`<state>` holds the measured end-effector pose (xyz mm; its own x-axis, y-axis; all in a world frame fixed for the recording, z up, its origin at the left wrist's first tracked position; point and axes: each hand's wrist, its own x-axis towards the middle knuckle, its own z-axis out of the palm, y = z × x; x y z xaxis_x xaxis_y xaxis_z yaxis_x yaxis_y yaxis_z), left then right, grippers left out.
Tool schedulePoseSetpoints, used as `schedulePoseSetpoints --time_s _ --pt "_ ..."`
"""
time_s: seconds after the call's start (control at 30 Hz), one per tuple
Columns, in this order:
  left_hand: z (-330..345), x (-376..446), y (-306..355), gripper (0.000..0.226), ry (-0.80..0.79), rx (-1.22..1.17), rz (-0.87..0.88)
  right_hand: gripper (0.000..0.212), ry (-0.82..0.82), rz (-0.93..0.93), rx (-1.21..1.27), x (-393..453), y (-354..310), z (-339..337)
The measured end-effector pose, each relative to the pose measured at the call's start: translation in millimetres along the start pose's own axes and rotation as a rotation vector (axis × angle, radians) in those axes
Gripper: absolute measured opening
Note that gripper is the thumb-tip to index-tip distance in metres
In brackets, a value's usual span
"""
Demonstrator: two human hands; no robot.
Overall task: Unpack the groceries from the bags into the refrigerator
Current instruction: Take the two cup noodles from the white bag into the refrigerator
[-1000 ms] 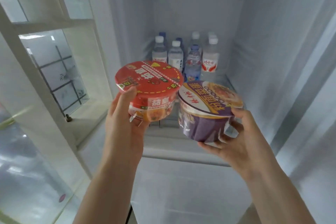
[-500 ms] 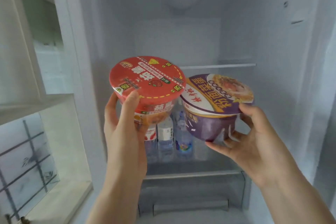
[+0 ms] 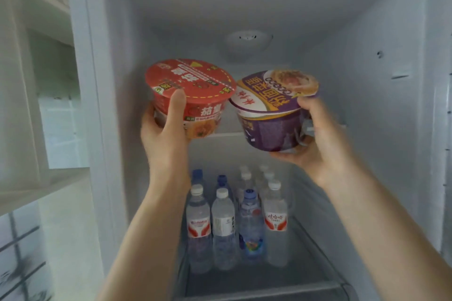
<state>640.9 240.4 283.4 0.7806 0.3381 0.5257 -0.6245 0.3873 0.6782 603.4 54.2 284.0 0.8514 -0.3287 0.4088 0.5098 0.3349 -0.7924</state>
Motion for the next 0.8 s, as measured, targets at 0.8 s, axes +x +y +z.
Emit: schedulePoseSetpoints --time_s 0.8 --pt "8.0 28.0 -34.3 0.082 -0.04 1.4 0.671 0.077 0.298 -0.854 -1.509 52.5 14.1 16.8"
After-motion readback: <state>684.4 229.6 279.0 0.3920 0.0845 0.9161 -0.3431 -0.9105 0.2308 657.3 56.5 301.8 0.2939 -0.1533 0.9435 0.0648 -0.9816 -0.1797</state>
